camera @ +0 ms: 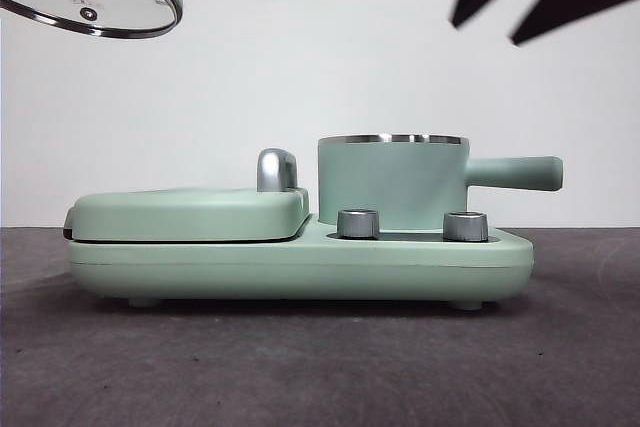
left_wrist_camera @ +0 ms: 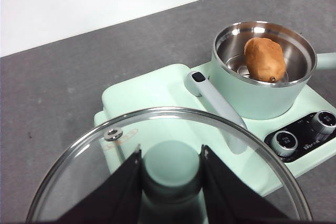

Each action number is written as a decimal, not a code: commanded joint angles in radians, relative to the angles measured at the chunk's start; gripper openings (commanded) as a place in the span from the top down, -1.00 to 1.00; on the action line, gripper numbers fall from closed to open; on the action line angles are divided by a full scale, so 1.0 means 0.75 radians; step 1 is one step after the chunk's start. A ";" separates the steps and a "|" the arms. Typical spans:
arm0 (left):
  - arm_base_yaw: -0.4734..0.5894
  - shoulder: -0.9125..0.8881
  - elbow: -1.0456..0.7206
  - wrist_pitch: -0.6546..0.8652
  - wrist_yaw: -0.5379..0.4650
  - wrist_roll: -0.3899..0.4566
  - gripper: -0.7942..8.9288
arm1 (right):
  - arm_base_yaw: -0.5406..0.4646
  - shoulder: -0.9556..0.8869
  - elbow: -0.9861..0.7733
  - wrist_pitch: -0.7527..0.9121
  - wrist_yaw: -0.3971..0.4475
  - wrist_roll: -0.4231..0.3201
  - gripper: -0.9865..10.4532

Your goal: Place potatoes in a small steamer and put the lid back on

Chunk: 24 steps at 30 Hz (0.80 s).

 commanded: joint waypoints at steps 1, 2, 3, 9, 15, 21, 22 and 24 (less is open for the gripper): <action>-0.005 0.019 0.021 0.045 0.041 -0.007 0.82 | 0.051 -0.114 -0.093 0.008 0.077 0.052 0.26; -0.006 0.023 0.021 0.047 0.045 -0.007 0.82 | 0.066 -0.154 -0.126 0.007 0.098 0.055 0.26; -0.008 0.030 0.021 0.051 0.051 -0.007 0.82 | 0.085 -0.201 -0.163 0.006 0.116 0.056 0.26; -0.031 0.096 0.021 0.119 0.123 -0.037 0.82 | 0.180 -0.453 -0.309 -0.073 0.246 0.078 0.26; -0.091 0.227 0.021 0.299 0.185 -0.040 0.82 | 0.213 -0.629 -0.325 -0.250 0.336 0.087 0.26; -0.170 0.425 0.025 0.641 0.185 -0.034 0.82 | 0.213 -0.725 -0.325 -0.320 0.336 0.087 0.26; -0.184 0.464 0.027 0.705 0.185 -0.032 0.82 | 0.213 -0.731 -0.325 -0.325 0.336 0.087 0.26; -0.206 0.541 0.035 0.818 0.185 -0.030 0.82 | 0.213 -0.735 -0.325 -0.334 0.336 0.087 0.26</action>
